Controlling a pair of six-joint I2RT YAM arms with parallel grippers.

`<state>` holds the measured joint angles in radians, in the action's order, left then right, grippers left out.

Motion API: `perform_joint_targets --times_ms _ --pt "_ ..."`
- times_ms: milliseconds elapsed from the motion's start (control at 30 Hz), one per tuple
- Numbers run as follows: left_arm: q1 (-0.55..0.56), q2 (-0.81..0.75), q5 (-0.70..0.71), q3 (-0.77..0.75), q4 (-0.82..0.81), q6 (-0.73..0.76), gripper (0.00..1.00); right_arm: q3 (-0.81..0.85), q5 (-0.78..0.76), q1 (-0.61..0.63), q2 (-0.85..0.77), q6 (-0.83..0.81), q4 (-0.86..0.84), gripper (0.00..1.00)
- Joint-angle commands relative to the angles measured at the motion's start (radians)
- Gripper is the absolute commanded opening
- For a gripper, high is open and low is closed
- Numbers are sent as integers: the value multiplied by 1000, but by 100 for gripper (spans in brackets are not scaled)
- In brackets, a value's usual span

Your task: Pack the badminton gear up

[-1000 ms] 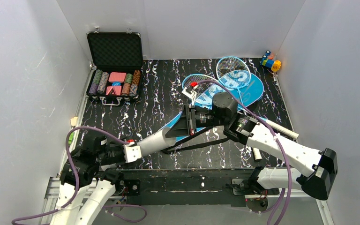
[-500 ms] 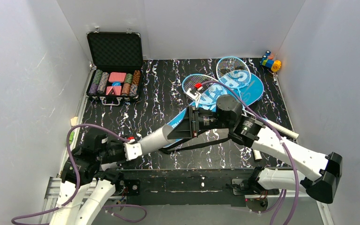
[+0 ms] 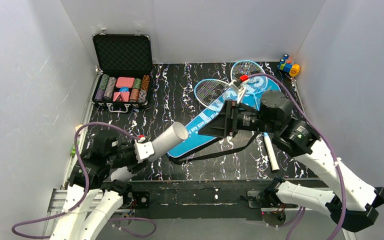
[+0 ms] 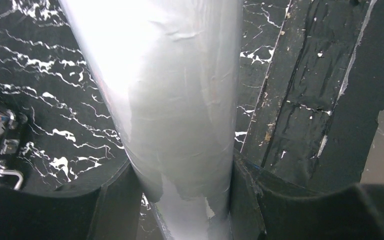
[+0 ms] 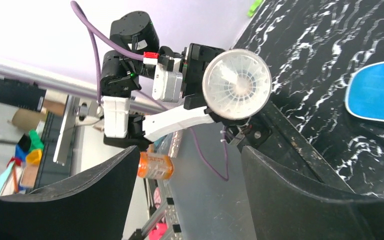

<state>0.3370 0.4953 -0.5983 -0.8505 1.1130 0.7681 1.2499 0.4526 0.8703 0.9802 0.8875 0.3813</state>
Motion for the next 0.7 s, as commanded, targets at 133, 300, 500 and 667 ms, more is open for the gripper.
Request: perform_joint_targets --times_ms 133,300,500,667 --pt "4 131 133 0 -90 -88 10 52 -64 -129 -55 -39 222 84" --pt "2 281 248 9 -176 -138 10 18 -162 -169 -82 -45 313 85" --pt "-15 491 357 -38 -256 -198 10 -51 -239 -210 -114 -49 394 86" --pt "-48 685 444 -136 -262 -191 11 -115 -264 -236 -135 -44 427 86"
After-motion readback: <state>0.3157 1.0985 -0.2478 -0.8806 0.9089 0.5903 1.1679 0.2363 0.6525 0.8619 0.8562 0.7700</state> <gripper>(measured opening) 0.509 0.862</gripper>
